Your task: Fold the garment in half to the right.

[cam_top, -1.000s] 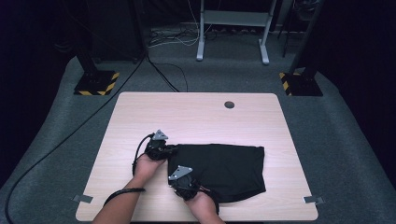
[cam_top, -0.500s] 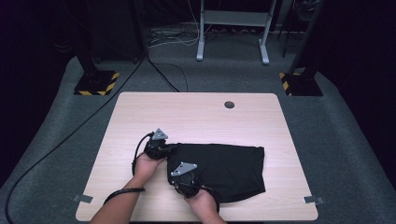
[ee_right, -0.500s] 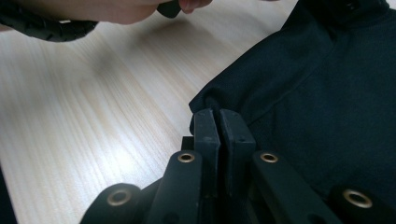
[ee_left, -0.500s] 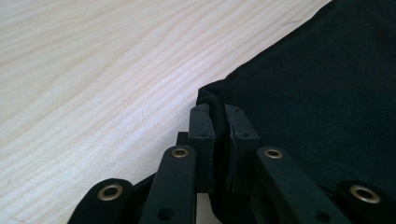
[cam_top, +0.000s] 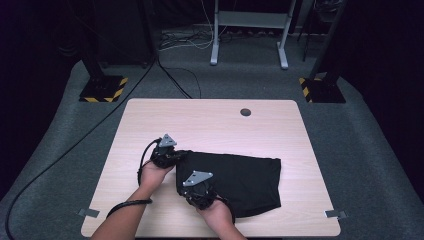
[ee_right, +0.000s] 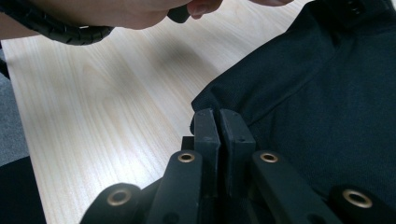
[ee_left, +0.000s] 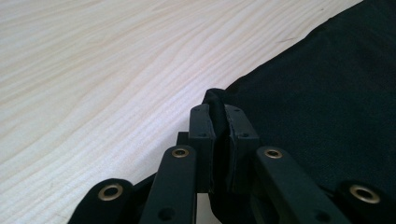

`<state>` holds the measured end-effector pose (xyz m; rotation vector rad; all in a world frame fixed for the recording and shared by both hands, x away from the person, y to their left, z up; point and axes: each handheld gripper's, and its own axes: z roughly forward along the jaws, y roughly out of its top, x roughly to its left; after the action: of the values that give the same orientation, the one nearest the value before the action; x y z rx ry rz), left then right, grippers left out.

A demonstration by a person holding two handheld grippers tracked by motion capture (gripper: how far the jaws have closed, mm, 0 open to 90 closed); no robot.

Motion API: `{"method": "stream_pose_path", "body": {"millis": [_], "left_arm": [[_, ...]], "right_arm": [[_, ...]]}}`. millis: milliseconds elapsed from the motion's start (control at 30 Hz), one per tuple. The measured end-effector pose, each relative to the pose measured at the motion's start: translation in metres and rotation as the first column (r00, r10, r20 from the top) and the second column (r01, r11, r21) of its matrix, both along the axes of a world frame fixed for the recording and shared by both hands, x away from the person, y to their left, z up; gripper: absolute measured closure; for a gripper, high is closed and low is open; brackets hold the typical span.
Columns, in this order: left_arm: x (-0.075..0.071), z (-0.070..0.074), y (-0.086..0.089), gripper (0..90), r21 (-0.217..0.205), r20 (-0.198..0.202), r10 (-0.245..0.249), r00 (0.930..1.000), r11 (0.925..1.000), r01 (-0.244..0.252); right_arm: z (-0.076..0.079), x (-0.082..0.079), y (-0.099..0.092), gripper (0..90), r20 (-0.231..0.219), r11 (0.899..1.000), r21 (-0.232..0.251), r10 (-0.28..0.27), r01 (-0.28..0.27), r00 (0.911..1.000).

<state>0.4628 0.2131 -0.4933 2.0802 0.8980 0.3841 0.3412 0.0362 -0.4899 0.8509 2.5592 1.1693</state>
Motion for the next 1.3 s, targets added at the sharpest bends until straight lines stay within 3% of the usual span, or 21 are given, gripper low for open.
{"method": "stream_pose_path", "body": {"millis": [433, 767, 1300], "left_arm": [[-0.002, 0.013, 0.005, 82.8, 0.014, 0.013, 0.001, 0.9999, 0.9999, -0.001], [-0.008, 0.024, 0.014, 82.9, 0.016, 0.023, 0.006, 0.9997, 0.9999, -0.006], [-0.015, 0.051, 0.025, 83.0, 0.026, 0.063, 0.029, 0.9976, 0.9992, -0.031]], "right_arm": [[0.013, -0.003, 0.007, 86.8, 0.031, 0.999, 0.004, 0.041, -0.041, 0.9987], [0.020, -0.005, 0.013, 86.9, 0.030, 0.997, 0.014, 0.072, -0.072, 0.9970], [0.039, -0.006, 0.020, 86.9, 0.041, 0.992, 0.087, 0.089, -0.092, 0.9952]]}}
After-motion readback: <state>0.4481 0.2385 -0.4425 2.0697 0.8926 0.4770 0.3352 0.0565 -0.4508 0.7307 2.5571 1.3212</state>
